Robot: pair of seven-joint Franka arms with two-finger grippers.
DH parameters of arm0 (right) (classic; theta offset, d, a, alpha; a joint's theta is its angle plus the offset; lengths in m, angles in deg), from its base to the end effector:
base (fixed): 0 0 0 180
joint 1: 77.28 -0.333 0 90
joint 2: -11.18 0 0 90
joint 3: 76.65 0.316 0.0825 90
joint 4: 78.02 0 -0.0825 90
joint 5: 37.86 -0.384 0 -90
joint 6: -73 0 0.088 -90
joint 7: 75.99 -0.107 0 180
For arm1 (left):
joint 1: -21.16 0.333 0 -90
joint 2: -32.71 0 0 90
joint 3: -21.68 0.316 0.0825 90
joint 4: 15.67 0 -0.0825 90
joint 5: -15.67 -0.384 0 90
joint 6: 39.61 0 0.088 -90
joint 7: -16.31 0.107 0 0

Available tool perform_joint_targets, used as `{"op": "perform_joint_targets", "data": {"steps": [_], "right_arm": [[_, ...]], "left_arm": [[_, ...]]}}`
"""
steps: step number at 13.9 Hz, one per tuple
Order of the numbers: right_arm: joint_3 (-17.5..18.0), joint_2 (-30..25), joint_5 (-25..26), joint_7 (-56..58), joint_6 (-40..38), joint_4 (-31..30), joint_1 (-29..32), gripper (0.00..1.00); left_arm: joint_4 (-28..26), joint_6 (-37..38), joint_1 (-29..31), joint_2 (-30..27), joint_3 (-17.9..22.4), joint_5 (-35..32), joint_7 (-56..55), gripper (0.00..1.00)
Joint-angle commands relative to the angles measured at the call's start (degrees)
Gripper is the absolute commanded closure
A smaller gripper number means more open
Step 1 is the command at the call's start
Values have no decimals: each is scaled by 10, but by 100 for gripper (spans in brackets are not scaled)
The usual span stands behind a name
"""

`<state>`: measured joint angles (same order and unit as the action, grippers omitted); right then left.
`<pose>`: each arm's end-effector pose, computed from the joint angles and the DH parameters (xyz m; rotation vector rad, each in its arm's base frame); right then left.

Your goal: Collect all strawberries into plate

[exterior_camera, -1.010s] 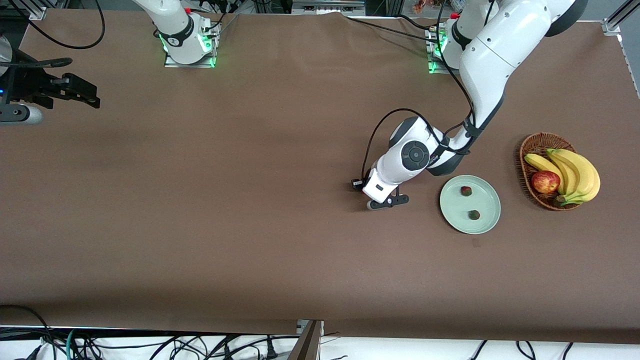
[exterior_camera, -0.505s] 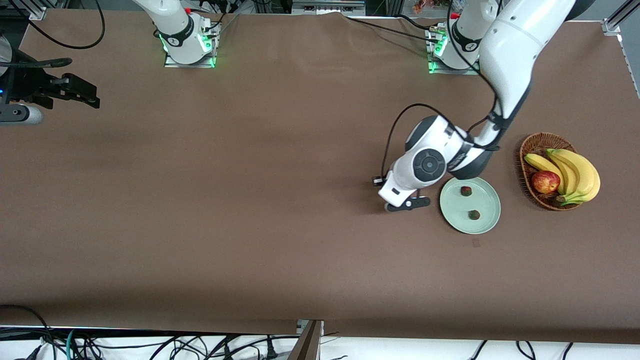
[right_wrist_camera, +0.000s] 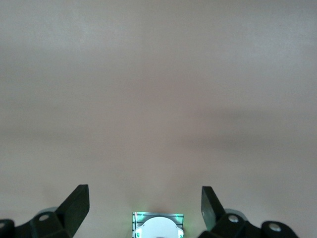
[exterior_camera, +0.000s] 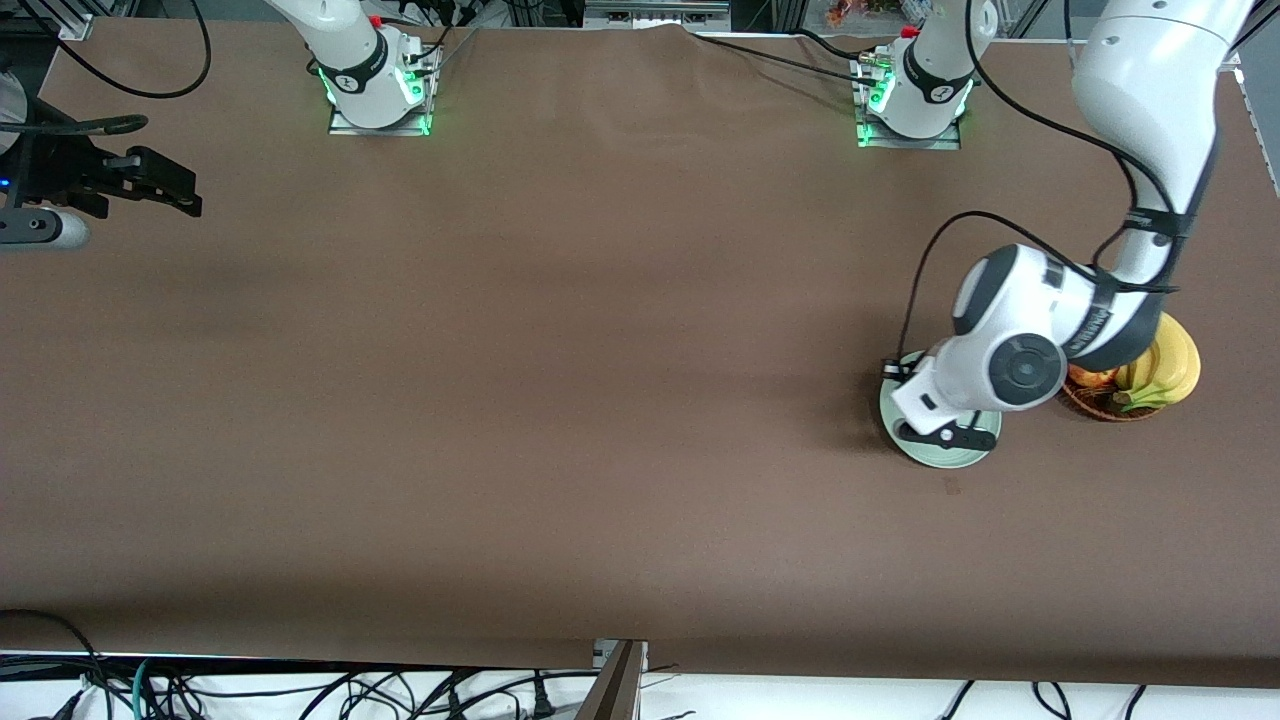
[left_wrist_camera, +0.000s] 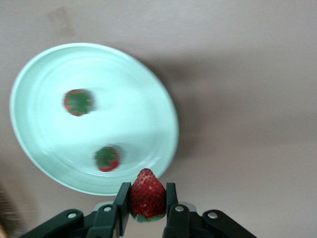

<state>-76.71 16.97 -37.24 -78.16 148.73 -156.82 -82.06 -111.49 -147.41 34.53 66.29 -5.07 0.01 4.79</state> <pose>0.5572 0.0447 0.6381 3.1116 0.0664 -0.2397 0.6328 -0.1000 0.2703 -3.0500 0.1969 0.4627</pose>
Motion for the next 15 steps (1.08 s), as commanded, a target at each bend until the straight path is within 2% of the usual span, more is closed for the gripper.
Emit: {"op": "perform_joint_targets", "data": {"steps": [1, 2, 3, 6, 9, 11, 14, 15], "right_arm": [[2, -1, 7, -5, 2, 3, -8, 0], [2, -1, 7, -5, 2, 3, -9, 0], [2, -1, 7, -5, 2, 3, -9, 0], [2, -1, 7, -5, 2, 3, -9, 0], [2, -1, 5, -5, 2, 3, -8, 0], [2, -1, 4, -5, 2, 3, -8, 0], [2, -1, 4, -5, 2, 3, -7, 0], [2, -1, 4, -5, 2, 3, -8, 0]], "left_arm": [[-2, -2, 24, 19, -7, -10, 28, 76], [0, -6, 26, 24, -7, -8, 29, 45], [0, -8, 26, 24, -7, -6, 29, 0], [3, -3, 27, 18, -8, -6, 30, 0], [15, 35, 30, -33, -13, 11, 27, 0], [54, 86, 39, -75, -12, 56, 28, 0], [138, 213, 39, -125, -16, 62, 28, 0], [166, 235, 40, -139, -16, 65, 30, 0]]}}
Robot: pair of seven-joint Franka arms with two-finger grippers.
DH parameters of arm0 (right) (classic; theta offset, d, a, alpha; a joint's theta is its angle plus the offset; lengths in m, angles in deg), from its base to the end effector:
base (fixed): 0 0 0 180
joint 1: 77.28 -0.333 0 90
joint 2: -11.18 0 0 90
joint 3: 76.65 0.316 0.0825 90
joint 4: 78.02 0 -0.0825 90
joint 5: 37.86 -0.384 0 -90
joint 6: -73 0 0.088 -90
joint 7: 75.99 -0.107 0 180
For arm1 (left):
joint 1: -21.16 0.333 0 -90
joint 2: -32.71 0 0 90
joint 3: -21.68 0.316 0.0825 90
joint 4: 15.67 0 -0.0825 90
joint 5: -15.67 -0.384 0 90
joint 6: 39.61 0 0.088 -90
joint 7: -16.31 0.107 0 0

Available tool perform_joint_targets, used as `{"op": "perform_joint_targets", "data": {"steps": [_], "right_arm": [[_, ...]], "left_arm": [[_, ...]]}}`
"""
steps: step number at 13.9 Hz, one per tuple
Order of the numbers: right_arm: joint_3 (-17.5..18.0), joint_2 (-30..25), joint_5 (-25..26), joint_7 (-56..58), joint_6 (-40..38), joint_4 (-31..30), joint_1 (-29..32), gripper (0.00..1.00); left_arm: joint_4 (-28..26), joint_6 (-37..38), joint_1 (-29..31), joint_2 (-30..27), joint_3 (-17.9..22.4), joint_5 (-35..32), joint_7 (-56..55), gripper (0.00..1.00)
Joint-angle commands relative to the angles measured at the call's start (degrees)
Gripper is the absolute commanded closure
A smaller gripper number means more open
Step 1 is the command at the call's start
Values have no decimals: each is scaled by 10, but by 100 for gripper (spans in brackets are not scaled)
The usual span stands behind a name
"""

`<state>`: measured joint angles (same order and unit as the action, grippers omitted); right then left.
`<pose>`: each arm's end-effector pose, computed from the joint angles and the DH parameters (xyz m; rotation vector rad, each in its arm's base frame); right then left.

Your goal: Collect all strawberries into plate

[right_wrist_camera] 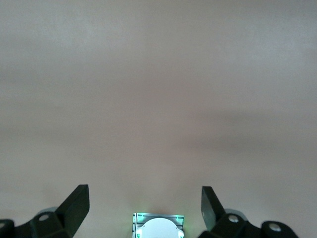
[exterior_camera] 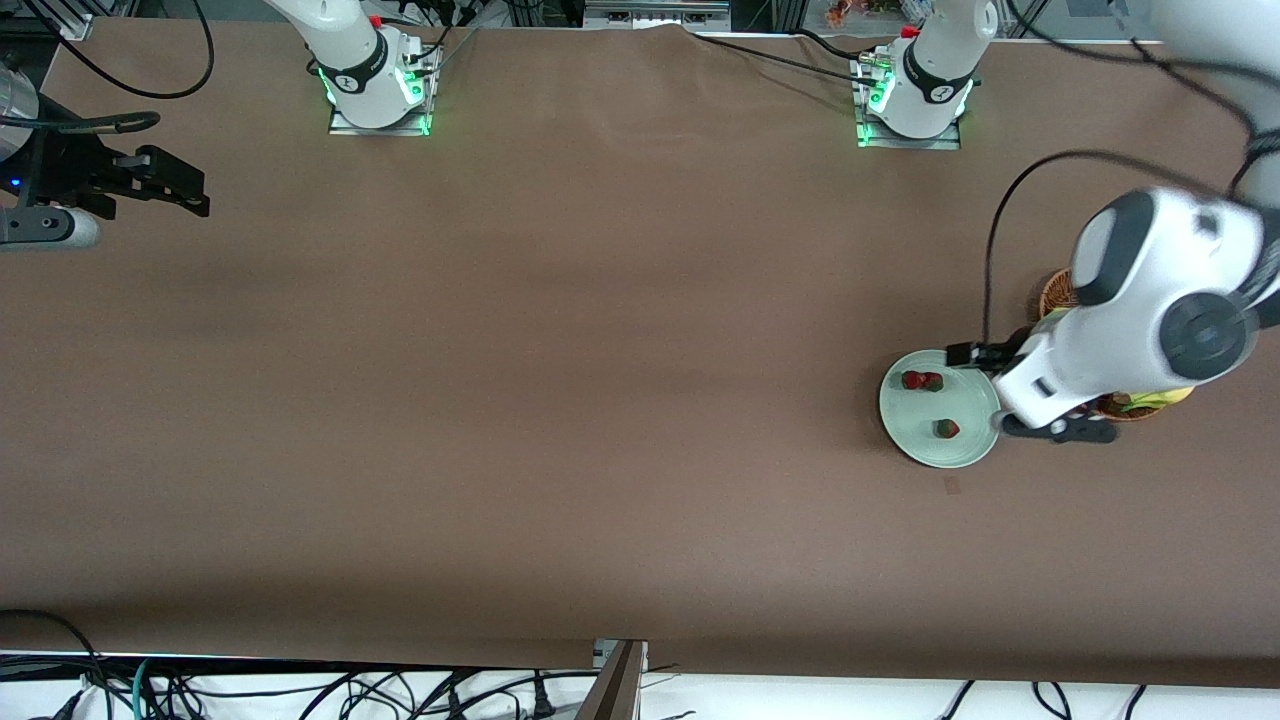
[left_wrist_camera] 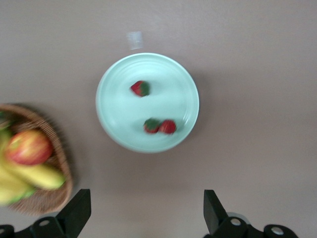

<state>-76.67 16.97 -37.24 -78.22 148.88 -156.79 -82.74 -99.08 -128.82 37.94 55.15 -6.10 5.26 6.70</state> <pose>0.5569 0.0517 0.6386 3.1108 0.0843 -0.2345 0.6367 -0.0590 0.4629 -3.0756 0.0537 0.3732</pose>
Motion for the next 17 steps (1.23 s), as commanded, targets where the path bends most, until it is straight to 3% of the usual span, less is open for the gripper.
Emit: {"op": "perform_joint_targets", "data": {"steps": [1, 4, 5, 6, 9, 10, 12, 17], "right_arm": [[1, -1, 4, -5, 1, 3, 0, 0], [1, -1, 3, -6, 1, 3, 0, 0], [1, -1, 4, -6, 1, 3, -1, 0], [1, -1, 4, -6, 1, 3, 0, 0], [1, -1, 3, -5, 1, 3, 0, 0], [1, -1, 4, -5, 1, 3, 0, 0], [1, -1, 4, -5, 1, 3, 0, 0], [2, 3, 4, -4, 8, 3, -2, 0]], "left_arm": [[56, 62, 9, -39, -5, 20, 23, 0], [111, 77, 28, -54, 0, 30, 82, 0], [105, 70, 23, -61, 11, 31, 85, 0], [65, 57, 2, -95, 41, 29, 80, 0], [-88, 0, -125, -215, 206, 95, 90, 0], [-137, -39, -159, -248, 241, 103, 90, 0], [-173, -71, -168, -279, 246, 101, 84, 0], [-171, -67, -171, -275, 244, 101, 83, 0]]}}
